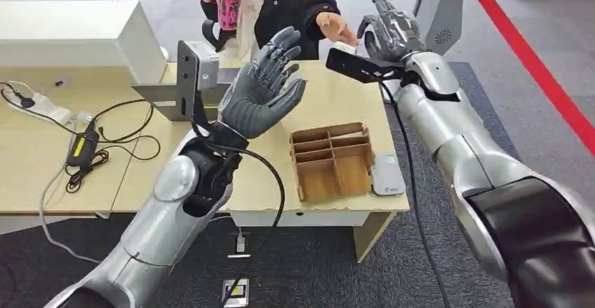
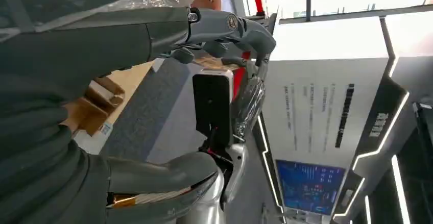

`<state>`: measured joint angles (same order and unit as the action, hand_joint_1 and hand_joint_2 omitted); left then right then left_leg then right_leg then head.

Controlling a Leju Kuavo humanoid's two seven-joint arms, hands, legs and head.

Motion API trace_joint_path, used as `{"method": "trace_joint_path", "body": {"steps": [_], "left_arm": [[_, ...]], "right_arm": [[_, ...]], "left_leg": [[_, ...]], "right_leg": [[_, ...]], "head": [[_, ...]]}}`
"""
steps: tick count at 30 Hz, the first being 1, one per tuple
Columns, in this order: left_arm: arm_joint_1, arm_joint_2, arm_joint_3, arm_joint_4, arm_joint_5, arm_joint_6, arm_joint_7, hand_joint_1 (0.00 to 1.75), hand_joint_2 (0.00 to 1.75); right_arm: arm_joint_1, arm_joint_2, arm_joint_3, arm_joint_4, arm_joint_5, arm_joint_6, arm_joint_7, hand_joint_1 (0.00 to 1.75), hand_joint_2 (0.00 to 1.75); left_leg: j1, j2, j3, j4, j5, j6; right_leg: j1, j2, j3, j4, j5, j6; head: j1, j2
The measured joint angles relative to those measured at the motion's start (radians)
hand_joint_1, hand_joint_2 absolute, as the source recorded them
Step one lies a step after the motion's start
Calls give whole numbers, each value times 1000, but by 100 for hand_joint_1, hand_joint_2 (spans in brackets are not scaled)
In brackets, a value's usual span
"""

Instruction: Pass the card to the sensor for recognition and then transmit it.

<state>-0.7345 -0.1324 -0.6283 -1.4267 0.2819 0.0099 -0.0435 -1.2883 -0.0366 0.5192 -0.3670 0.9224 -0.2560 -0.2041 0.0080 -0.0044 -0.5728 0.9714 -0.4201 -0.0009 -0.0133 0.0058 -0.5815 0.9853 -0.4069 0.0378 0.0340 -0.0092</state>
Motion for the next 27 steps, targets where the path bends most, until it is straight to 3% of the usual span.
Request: {"method": "trace_joint_path", "body": {"steps": [14,25,27], "left_arm": [[-19,-23,-5,10,21,-8,14,0,175],[-28,-29,-5,19,32,-11,23,0,175],[-29,-30,-5,21,34,-12,23,0,175]], "right_arm": [[-31,3,0,41,-1,44,139,175,175],[-30,-16,0,65,-2,47,169,175,175],[-29,-20,0,70,-1,47,170,17,175]], "left_leg": [[0,0,0,0,0,0],[0,0,0,0,0,0],[0,0,0,0,0,0]], "right_leg": [[0,0,0,0,0,0],[0,0,0,0,0,0],[0,0,0,0,0,0]], "head": [[0,0],[0,0],[0,0]]}}
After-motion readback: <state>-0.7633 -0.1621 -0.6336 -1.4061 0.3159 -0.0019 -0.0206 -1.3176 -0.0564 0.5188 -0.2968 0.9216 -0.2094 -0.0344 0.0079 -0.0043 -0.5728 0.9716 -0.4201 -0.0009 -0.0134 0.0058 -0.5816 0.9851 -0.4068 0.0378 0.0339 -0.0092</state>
